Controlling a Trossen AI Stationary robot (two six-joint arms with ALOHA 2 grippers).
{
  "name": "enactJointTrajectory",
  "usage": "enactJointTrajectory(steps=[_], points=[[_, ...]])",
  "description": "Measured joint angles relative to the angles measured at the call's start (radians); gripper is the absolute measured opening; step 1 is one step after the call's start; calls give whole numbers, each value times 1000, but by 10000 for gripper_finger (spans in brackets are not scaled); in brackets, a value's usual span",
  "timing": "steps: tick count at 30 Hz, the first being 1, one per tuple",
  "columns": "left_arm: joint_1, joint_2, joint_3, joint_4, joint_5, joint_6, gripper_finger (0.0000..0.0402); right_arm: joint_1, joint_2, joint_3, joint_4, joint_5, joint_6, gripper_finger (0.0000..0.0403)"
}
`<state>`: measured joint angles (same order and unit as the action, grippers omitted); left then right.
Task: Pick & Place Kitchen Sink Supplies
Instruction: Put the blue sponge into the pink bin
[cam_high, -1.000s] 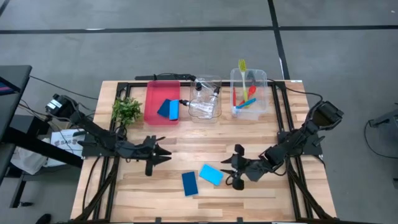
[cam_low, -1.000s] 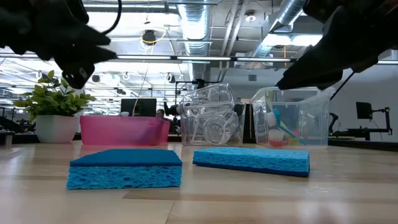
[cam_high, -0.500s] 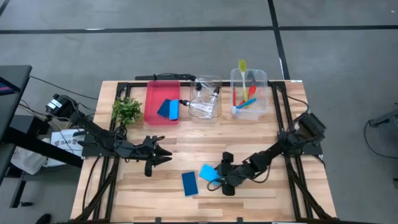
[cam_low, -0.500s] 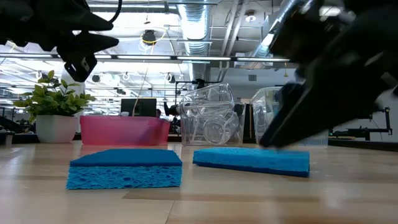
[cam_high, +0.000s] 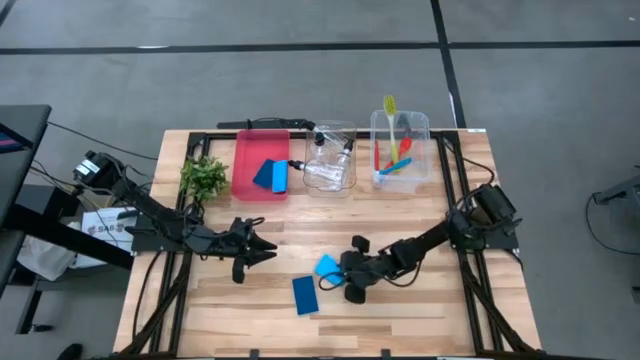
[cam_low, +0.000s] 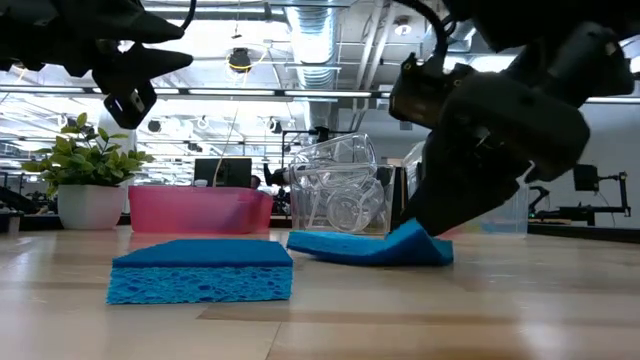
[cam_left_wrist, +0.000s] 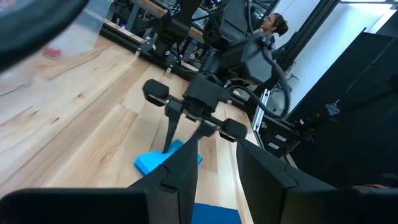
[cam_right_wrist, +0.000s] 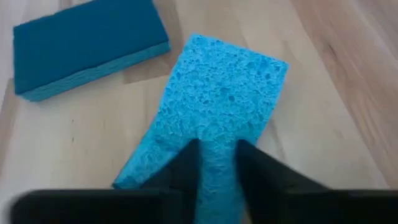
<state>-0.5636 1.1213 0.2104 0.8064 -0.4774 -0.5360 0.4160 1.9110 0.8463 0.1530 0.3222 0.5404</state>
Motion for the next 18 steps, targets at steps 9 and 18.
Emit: enactJointTrajectory(steps=[9, 18], points=[[0, 0, 0, 11, 0, 5, 112, 8, -110, -7, -20, 40, -62, 8], [0, 133, 0, 218, 0, 72, 112, 92, -290, -8, 124, 290, -317, 1]])
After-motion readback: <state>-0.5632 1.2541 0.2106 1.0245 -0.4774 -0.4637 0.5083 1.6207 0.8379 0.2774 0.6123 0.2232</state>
